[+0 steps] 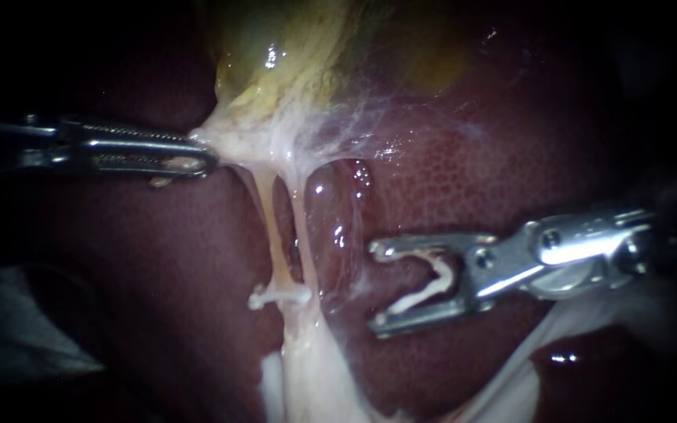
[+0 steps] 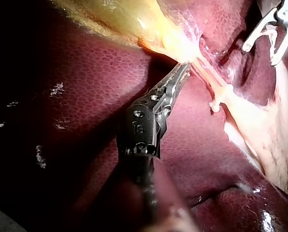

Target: Clipping second clip left tube

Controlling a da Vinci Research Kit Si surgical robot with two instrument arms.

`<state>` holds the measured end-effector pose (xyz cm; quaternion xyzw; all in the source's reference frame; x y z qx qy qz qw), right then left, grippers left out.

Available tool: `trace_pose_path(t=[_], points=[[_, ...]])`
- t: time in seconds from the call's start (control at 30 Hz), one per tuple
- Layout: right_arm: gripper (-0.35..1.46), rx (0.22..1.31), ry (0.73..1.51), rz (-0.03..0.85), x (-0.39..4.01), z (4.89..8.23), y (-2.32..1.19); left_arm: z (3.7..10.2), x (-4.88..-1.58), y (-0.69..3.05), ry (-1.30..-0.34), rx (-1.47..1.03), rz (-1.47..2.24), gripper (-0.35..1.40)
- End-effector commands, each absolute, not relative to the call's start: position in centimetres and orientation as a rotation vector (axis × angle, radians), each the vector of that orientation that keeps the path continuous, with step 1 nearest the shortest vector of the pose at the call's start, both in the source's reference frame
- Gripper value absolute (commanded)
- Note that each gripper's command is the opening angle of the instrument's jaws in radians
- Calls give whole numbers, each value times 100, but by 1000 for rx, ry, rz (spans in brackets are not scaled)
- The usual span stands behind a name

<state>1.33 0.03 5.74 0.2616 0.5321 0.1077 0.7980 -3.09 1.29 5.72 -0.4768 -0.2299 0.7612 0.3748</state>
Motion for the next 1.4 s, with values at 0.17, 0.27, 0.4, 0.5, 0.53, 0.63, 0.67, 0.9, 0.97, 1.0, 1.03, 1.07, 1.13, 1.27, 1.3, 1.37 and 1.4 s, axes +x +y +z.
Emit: trace_pose_path(t=[0.17, 0.27, 0.4, 0.5, 0.53, 0.63, 0.67, 0.9, 0.97, 1.0, 1.03, 1.07, 1.13, 1.27, 1.3, 1.37, 1.4], points=[[50, 570, 1136, 253, 158, 590, 0, 571, -309, 129, -591, -1220, 1948, -35], [50, 587, 1134, 266, 167, 603, -1, 570, -310, 128, -587, -1222, 1952, -35], [50, 613, 1132, 277, 173, 623, -3, 570, -311, 128, -590, -1223, 1952, -35], [50, 629, 1131, 279, 178, 639, -5, 570, -312, 129, -590, -1223, 1952, -35], [50, 637, 1130, 283, 180, 644, -6, 570, -312, 129, -590, -1223, 1952, -35], [50, 650, 1129, 280, 183, 659, -8, 570, -312, 129, -590, -1223, 1952, -35], [50, 655, 1129, 280, 183, 665, -9, 570, -312, 129, -590, -1223, 1952, -35], [50, 680, 1147, 254, 186, 688, -7, 570, -312, 129, -590, -1223, 1952, -35], [50, 693, 1159, 234, 192, 692, -7, 570, -312, 129, -590, -1223, 1952, -35], [50, 701, 1165, 232, 195, 693, -6, 570, -312, 129, -590, -1223, 1952, -35], [49, 709, 1175, 230, 199, 693, -6, 570, -312, 129, -589, -1223, 1952, -35], [49, 722, 1190, 232, 204, 694, -5, 570, -312, 129, -589, -1223, 1952, -35], [49, 743, 1217, 235, 212, 694, -4, 570, -313, 129, -589, -1223, 1952, -35], [49, 786, 1261, 240, 227, 693, -3, 570, -313, 129, -589, -1223, 1952, -35], [49, 796, 1276, 238, 231, 692, -3, 570, -314, 129, -589, -1222, 1952, -35], [48, 816, 1294, 236, 235, 690, -3, 570, -314, 129, -589, -1222, 1952, -35], [48, 830, 1304, 239, 237, 688, -4, 570, -314, 129, -589, -1222, 1952, -35]])
